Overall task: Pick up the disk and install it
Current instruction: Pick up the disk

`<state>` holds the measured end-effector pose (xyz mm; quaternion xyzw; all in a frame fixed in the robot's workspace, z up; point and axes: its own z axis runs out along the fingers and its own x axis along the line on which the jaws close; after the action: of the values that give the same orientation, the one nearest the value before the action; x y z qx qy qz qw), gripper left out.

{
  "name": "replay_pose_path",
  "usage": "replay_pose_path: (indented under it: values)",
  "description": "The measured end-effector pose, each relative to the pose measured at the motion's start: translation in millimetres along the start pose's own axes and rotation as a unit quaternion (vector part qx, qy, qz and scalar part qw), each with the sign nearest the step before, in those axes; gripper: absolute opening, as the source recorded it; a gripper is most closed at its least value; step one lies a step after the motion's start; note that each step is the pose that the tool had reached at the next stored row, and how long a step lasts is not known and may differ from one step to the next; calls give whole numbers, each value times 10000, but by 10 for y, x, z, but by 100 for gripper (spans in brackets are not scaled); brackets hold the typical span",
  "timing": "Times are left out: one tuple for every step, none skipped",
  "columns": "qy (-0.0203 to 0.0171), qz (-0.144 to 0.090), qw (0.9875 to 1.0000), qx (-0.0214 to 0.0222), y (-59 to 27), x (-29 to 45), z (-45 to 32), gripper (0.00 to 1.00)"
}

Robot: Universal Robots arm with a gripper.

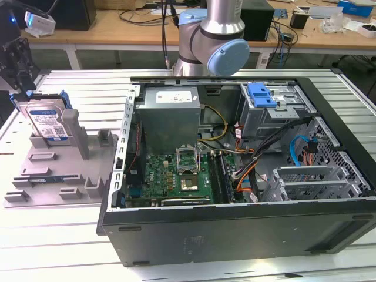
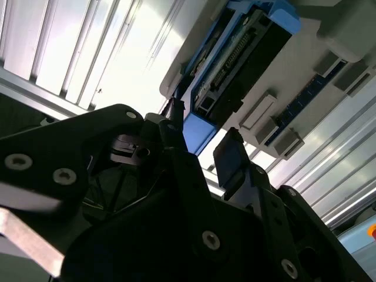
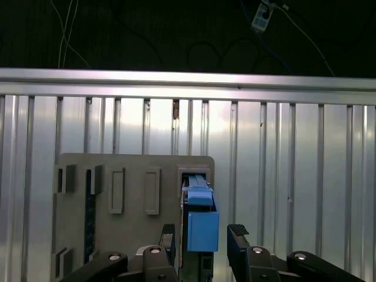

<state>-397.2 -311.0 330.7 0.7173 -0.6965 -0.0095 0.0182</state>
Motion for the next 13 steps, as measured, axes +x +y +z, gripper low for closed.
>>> replay_pose_path:
  values:
    - [0, 0, 10000, 0, 0, 0, 7, 48]
    - [0, 0, 10000, 0, 0, 0, 11, 48]
    - [0, 0, 10000, 0, 1, 0, 16, 48]
    - [0, 0, 10000, 0, 3, 0, 24, 48]
    - [0, 0, 10000, 1, 4, 0, 34, 48]
    - [0, 0, 10000, 0, 5, 0, 39, 48]
    - [0, 0, 10000, 0, 6, 0, 45, 48]
    - [0, 0, 10000, 0, 6, -1, 50, 48]
    - [0, 0, 10000, 0, 7, -1, 56, 48]
    - [0, 0, 10000, 0, 8, -1, 61, 48]
    - [0, 0, 10000, 0, 9, -1, 69, 48]
    - [0, 0, 10000, 0, 9, -1, 74, 48]
    - [0, 0, 10000, 0, 9, -1, 82, 48]
